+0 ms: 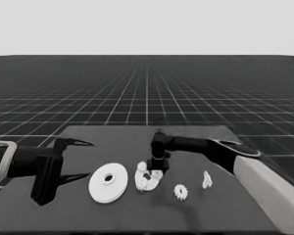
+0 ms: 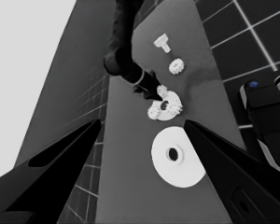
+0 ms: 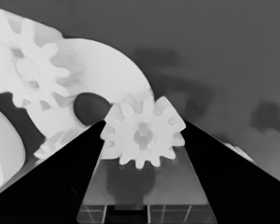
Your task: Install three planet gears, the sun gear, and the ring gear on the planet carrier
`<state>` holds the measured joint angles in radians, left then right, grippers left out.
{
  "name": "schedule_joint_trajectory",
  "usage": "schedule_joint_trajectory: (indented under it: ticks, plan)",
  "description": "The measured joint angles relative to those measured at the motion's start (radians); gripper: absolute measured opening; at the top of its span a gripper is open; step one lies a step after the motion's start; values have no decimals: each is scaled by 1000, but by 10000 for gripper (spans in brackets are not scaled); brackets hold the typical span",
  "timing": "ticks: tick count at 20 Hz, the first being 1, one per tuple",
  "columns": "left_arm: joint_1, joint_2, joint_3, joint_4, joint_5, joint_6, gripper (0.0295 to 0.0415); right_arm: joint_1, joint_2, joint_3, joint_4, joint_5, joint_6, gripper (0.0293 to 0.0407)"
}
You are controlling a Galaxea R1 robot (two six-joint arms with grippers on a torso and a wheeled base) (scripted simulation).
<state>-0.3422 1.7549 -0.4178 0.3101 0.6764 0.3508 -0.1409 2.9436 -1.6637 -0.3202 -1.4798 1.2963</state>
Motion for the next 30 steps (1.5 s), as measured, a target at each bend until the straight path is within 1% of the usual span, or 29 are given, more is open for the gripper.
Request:
schedule_joint_trajectory:
  ticks: [4, 5, 6, 7, 8, 14, 15, 16, 17, 19, 24, 25, 26, 28, 30]
  plan:
    - [0, 0, 0, 0, 0, 0, 385, -5, 1, -5, -5, 3, -3, 313]
    - [0, 0, 0, 0, 0, 0, 385, -5, 1, -6, -5, 3, -3, 345]
    - [0, 0, 0, 0, 0, 0, 385, -5, 1, -6, -5, 3, -3, 372]
    - [0, 0, 0, 0, 0, 0, 385, -6, 2, -6, -5, 3, -3, 381]
    - [0, 0, 0, 0, 0, 0, 385, -6, 2, -6, -5, 3, -3, 383]
    - [0, 0, 0, 0, 0, 0, 385, -6, 2, -6, -6, 3, -3, 385]
    - [0, 0, 0, 0, 0, 0, 385, 48, -16, 51, 48, -26, 30, 385]
    - [0, 0, 0, 0, 0, 0, 385, 91, -22, 76, 84, -39, 45, 385]
    - [0, 0, 0, 0, 0, 0, 385, 116, -25, 87, 107, -45, 52, 385]
    - [0, 0, 0, 0, 0, 0, 385, 138, -26, 94, 128, -50, 56, 385]
    - [0, 0, 0, 0, 0, 0, 385, 148, -27, 96, 139, -52, 58, 385]
    - [0, 0, 0, 0, 0, 0, 385, 144, -180, 352, 131, -66, 150, 385]
    - [0, 0, 0, 0, 0, 0, 385, 141, -282, 477, 128, -72, 179, 385]
    - [0, 0, 0, 0, 0, 0, 385, 139, -374, 574, 126, -74, 188, 385]
    - [0, 0, 0, 0, 0, 0, 385, 139, -404, 604, 125, -74, 187, 385]
